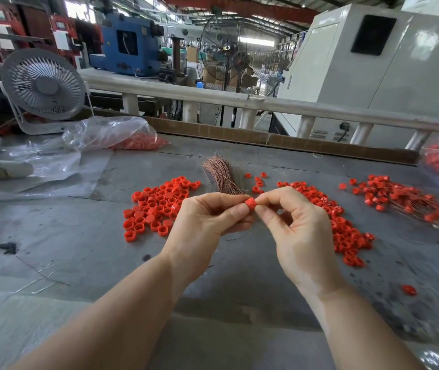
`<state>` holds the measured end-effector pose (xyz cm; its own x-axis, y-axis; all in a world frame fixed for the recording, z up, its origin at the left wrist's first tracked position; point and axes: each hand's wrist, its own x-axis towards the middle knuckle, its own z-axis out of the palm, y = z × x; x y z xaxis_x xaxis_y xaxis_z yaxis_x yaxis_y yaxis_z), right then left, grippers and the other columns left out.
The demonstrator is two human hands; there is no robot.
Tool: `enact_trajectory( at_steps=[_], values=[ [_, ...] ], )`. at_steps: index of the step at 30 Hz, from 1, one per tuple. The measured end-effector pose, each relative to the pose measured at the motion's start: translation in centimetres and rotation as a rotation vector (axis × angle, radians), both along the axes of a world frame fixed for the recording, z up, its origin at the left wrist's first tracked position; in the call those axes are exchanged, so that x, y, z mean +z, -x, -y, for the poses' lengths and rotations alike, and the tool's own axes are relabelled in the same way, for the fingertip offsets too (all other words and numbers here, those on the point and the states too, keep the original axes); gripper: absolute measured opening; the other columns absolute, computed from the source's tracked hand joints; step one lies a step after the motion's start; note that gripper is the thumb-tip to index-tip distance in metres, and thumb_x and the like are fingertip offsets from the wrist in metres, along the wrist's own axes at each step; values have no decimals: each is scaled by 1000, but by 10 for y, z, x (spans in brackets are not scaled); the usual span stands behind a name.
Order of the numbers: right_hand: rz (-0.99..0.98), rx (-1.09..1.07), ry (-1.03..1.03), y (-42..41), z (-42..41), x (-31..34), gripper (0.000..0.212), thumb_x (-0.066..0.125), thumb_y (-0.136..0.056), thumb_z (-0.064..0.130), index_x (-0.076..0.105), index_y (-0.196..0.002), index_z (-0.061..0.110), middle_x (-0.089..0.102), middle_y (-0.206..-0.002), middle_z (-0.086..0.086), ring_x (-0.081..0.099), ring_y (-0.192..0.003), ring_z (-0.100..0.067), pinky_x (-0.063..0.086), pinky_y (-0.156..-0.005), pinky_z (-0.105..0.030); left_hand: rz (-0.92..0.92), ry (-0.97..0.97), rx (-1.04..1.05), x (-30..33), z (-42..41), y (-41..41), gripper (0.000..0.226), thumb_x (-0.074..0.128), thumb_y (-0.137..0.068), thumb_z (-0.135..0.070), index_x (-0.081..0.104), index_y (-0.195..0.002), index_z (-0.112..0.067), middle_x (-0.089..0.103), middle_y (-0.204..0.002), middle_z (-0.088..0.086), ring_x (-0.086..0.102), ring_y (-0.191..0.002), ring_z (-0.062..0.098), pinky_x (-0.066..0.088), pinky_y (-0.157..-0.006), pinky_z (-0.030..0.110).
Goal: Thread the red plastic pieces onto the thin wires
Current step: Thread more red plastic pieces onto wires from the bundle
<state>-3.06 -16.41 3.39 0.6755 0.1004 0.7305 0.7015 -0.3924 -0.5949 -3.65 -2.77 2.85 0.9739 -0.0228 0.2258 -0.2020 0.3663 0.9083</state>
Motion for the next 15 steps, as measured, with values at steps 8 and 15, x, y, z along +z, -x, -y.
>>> enact_trajectory(
  at_steps=[8,15],
  values=[
    [143,-141,104,1,-2,-3,5,64,-78,3,68,-77,6,62,-75,1,54,-72,-6,44,-66,-16,-68,14,-51,1,3,0,25,69,-66,-15,73,-90,-9,74,-83,9,69,-75,13,54,-69,18],
    [174,-131,178,2,-3,-4,11,61,-76,-3,70,-76,4,65,-77,-2,59,-73,-15,47,-68,-26,-62,-12,-14,-2,3,-2,33,73,-53,-18,70,-84,-7,72,-74,6,66,-69,11,55,-69,20]
  ],
)
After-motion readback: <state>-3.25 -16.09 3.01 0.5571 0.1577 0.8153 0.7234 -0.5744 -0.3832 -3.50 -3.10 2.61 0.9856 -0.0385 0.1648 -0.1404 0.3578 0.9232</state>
